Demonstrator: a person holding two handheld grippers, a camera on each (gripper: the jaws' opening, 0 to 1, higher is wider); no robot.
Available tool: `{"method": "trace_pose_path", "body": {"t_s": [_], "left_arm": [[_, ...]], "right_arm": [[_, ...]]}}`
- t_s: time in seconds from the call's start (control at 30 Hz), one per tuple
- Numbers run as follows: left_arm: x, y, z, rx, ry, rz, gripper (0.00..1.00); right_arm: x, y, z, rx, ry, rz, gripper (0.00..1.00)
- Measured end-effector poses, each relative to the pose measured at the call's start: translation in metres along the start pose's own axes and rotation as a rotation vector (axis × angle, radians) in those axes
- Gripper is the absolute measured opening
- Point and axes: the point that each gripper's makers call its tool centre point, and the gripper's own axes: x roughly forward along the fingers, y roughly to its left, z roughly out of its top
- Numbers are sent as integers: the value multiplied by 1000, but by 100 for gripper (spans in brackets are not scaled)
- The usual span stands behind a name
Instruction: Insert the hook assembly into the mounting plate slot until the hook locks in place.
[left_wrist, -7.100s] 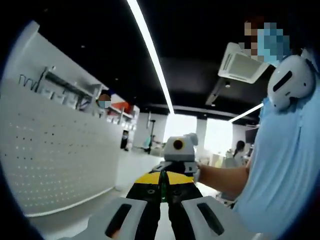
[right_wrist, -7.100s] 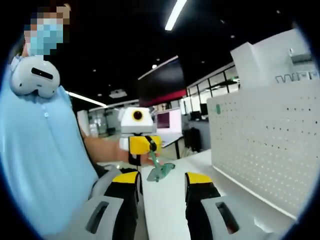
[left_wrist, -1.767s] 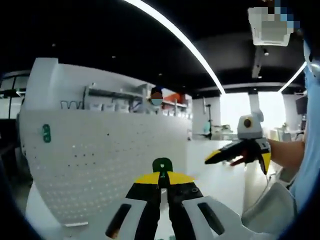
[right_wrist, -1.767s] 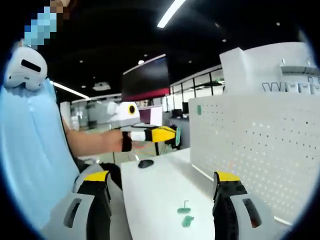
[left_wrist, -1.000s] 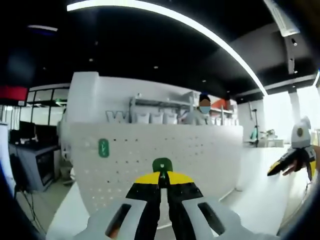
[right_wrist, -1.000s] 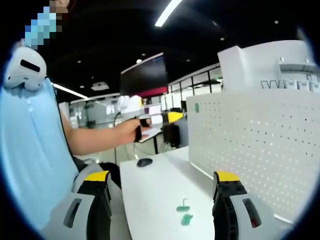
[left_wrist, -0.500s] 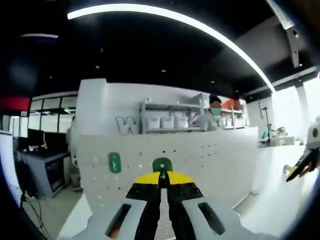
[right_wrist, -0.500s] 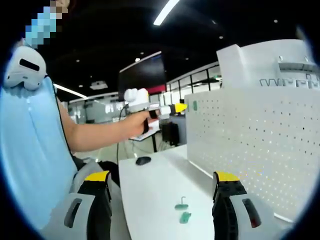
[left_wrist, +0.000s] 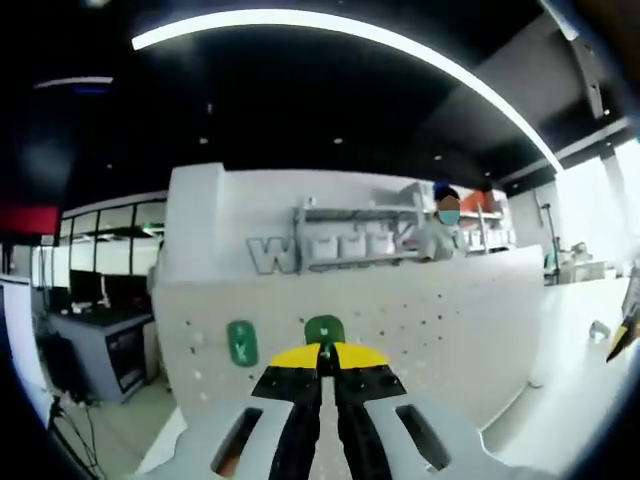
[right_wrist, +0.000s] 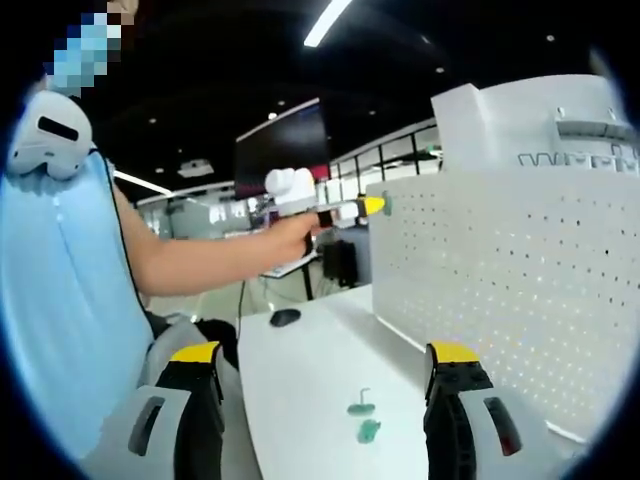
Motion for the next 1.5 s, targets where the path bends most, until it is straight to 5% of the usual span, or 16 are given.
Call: {"method": "trace_pose_path", "body": {"t_s": [0.6,1.5], "left_arm": [[26,11,-2,37,3,38,3],[38,17,-6,58,-3,56,3]], "right_arm": [[-3,-2,-1,12,-1,-7,83],[-5,-6,-3,21,4,-12,81]]}}
